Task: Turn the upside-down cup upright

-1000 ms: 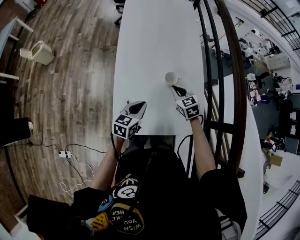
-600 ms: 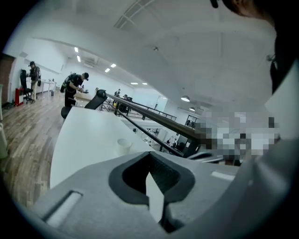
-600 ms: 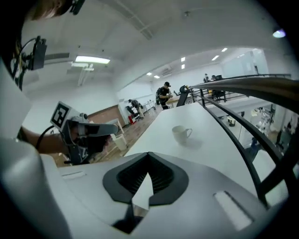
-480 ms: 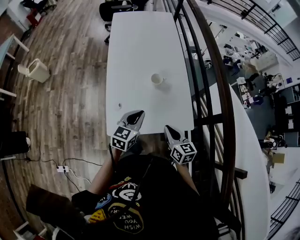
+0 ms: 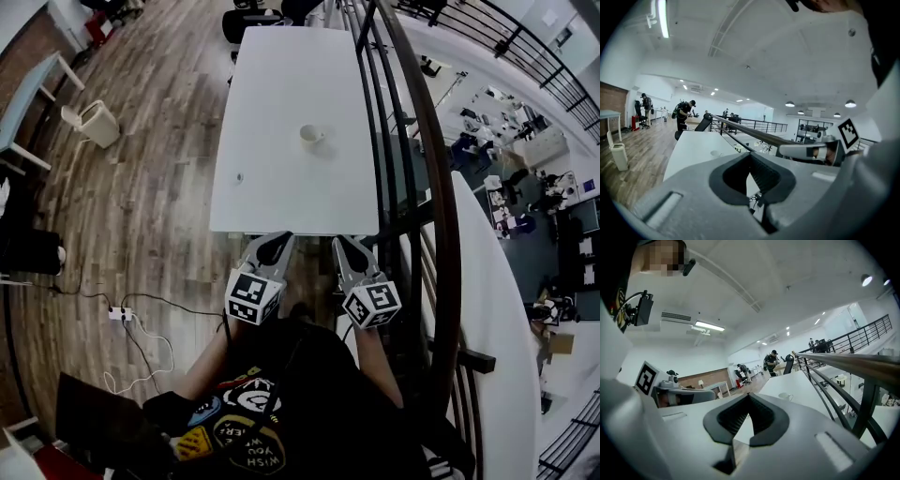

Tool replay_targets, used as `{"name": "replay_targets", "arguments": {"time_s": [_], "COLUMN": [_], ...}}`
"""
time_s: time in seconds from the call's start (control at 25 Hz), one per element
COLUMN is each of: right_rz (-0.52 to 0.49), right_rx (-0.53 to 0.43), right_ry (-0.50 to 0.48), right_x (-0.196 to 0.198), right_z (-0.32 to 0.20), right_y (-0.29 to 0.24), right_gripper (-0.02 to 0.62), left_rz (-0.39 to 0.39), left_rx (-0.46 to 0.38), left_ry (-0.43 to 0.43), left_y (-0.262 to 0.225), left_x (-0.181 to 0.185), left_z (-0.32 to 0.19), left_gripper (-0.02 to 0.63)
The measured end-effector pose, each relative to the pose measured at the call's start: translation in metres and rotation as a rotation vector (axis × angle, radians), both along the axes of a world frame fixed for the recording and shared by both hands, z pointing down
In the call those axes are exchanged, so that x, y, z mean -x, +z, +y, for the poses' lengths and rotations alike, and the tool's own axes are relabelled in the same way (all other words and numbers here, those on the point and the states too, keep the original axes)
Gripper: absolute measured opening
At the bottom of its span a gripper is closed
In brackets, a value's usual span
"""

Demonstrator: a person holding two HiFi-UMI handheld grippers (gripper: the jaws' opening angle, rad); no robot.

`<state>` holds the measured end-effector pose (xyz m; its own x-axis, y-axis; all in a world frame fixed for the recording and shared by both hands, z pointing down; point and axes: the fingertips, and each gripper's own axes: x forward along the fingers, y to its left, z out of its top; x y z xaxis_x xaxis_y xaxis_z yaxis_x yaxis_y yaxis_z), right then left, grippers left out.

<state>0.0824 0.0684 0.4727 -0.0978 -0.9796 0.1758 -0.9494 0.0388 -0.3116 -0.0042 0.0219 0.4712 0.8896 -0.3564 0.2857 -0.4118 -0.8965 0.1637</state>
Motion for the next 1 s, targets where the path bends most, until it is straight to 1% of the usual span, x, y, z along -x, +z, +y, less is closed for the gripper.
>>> {"name": "replay_targets", "arguments": {"time_s": [0.12, 0.2, 0.32, 0.44, 0.48, 0.56, 0.6, 0.72, 0.84, 1.0], "right_rz": [-0.001, -0.016, -0.028, -0.047, -0.044, -0.028, -0.02, -0.015, -0.02, -0.018], "right_rx": [0.006, 0.015, 0.031, 0.011, 0.001, -0.011, -0.014, -0.028, -0.037, -0.013], "right_ry": [-0.001, -0.005, 0.004, 0.015, 0.015, 0.017, 0.02, 0.035, 0.036, 0.048], "right_x": [0.015, 0.027, 0.038, 0.041, 0.044, 0.046, 0.046, 0.044, 0.052, 0.064], "right_z": [0.016, 0.025, 0.033, 0.027, 0.026, 0.027, 0.026, 0.022, 0.022, 0.019], "right_y": [-0.001, -0.002, -0.006, -0.021, -0.027, -0.035, -0.038, -0.047, -0.05, -0.044], "right_gripper": [-0.002, -0.002, -0.002, -0.002, -0.002, -0.002, -0.002, -0.002, -0.002, -0.003], "left_rz": [-0.042, -0.028, -0.002, -0.004, 0.003, 0.021, 0.028, 0.033, 0.006, 0.006], "left_rx": [-0.023, -0.005, 0.007, -0.015, -0.032, -0.071, -0.077, -0.036, -0.049, -0.047], "left_ry": [0.035, 0.033, 0.02, -0.008, -0.001, 0.039, 0.052, 0.058, 0.07, 0.066], "left_y": [0.0, -0.005, -0.019, -0.037, -0.045, -0.054, -0.056, -0.056, -0.05, -0.046], "left_x": [0.01, 0.016, 0.02, 0.018, 0.018, 0.019, 0.021, 0.029, 0.036, 0.044], "left_z": [0.032, 0.039, 0.035, 0.018, 0.016, 0.021, 0.023, 0.026, 0.027, 0.019], "left_gripper": [0.005, 0.005, 0.005, 0.005, 0.005, 0.005, 0.005, 0.005, 0.005, 0.005]}}
